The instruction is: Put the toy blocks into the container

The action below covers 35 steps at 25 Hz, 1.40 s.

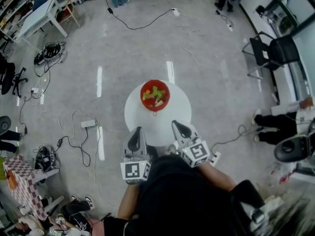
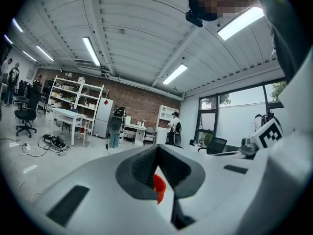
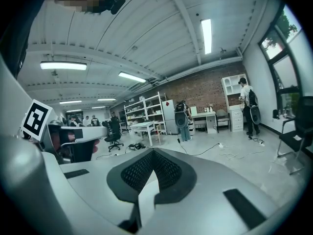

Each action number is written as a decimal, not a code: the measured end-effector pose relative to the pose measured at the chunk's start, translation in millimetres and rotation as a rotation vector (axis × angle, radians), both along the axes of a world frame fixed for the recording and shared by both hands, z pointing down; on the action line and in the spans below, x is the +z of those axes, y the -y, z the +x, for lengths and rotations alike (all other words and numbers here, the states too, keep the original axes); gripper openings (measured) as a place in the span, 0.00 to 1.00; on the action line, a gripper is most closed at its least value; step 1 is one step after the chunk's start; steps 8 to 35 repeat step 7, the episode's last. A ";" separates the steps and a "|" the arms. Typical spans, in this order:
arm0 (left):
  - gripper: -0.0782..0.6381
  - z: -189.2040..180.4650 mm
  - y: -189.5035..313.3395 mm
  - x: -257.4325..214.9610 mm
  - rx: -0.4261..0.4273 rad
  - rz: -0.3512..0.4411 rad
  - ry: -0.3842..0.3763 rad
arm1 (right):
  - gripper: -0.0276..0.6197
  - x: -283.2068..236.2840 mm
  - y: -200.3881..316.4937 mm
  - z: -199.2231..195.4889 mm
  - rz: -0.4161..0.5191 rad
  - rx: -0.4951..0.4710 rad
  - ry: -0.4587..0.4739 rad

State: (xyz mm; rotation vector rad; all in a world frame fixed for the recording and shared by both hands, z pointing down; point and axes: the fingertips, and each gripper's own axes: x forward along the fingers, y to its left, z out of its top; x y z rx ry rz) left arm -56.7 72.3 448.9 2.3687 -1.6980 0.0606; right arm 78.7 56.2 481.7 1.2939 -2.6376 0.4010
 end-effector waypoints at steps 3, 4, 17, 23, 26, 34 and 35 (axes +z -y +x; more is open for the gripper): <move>0.11 -1.8 -0.4 0.1 0.007 0.001 -0.007 | 0.04 0.5 -1.4 -1.9 0.003 0.002 -0.003; 0.11 -2.6 -0.2 0.1 0.009 0.002 -0.010 | 0.04 1.0 -1.4 -2.5 0.006 0.004 -0.003; 0.11 -5.7 0.2 2.7 0.015 -0.003 -0.011 | 0.04 1.6 -1.3 -5.5 0.000 0.012 -0.004; 0.11 -5.7 0.2 2.7 0.015 -0.003 -0.011 | 0.04 1.6 -1.3 -5.5 0.000 0.012 -0.004; 0.11 -5.7 0.2 2.7 0.015 -0.003 -0.011 | 0.04 1.6 -1.3 -5.5 0.000 0.012 -0.004; 0.11 -5.7 0.2 2.7 0.015 -0.003 -0.011 | 0.04 1.6 -1.3 -5.5 0.000 0.012 -0.004; 0.11 -5.7 0.2 2.7 0.015 -0.003 -0.011 | 0.04 1.6 -1.3 -5.5 0.000 0.012 -0.004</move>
